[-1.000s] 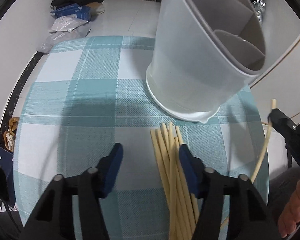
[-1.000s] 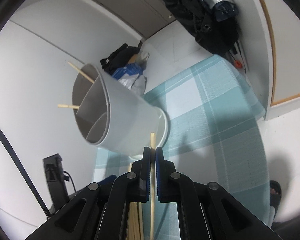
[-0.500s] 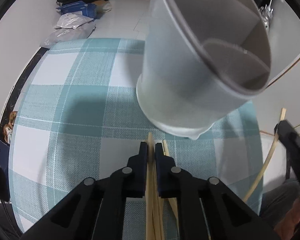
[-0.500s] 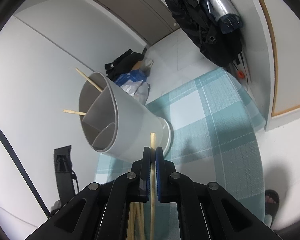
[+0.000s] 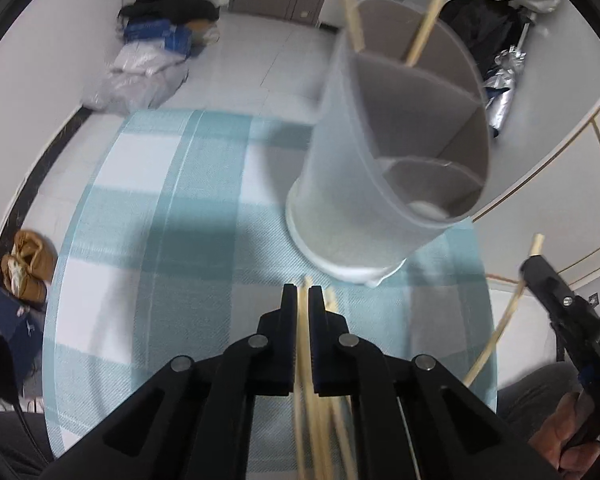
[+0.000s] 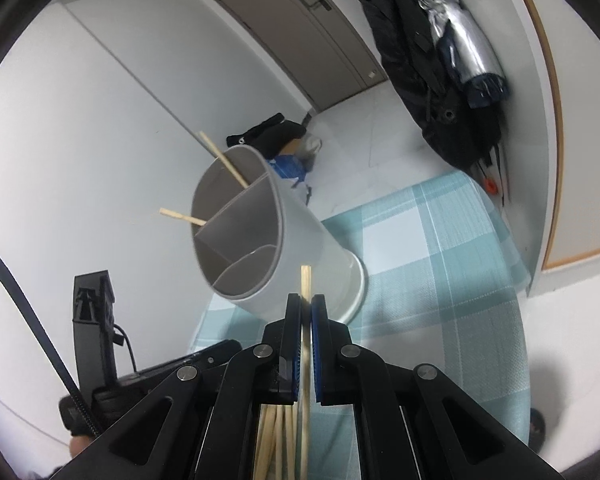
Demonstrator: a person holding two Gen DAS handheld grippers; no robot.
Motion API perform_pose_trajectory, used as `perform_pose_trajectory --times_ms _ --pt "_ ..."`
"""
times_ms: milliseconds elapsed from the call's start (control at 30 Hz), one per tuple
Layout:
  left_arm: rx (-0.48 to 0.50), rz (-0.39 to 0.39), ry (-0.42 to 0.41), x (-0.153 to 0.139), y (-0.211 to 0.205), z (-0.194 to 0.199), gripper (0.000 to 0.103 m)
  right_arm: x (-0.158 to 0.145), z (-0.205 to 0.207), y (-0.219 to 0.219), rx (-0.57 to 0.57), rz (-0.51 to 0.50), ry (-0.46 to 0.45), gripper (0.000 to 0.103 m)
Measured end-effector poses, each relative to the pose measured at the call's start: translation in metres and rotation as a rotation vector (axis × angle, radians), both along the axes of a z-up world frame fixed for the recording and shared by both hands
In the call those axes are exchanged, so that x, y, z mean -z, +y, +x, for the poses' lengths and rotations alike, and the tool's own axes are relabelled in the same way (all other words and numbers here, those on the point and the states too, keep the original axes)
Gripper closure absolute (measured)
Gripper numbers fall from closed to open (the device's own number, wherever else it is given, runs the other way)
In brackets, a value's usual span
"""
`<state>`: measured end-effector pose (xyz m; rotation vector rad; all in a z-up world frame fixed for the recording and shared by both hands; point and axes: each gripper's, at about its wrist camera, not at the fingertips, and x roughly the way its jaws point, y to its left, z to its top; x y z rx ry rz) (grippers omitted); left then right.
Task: Organize utensils
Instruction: 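Pinch a chopstick with the left tool while the right tool lifts its chopstick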
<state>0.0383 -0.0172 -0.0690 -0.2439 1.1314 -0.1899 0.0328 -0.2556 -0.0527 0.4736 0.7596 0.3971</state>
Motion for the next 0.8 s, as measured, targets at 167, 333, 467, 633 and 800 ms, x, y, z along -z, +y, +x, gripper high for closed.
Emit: perform_pose_trajectory --times_ms 167,333,467,633,800 --pt "0.026 -0.008 0.135 0.035 0.011 0.016 0.092 0.002 -0.006 0.006 0.002 -0.016 -0.005 0.099" --pt "0.038 0.058 0.120 0.045 0.002 0.004 0.057 0.002 -0.009 0.006 -0.001 -0.035 -0.017 0.099" --pt "0.081 0.120 0.099 0.046 -0.010 0.002 0.055 0.002 -0.008 0.002 0.010 -0.030 -0.022 0.099" --pt "0.117 0.207 0.080 0.048 -0.022 -0.001 0.054 0.002 -0.006 -0.001 0.016 -0.013 -0.020 0.099" --pt "0.144 0.275 0.065 0.050 -0.029 0.001 0.045 0.001 -0.005 -0.004 0.014 0.001 -0.022 0.099"
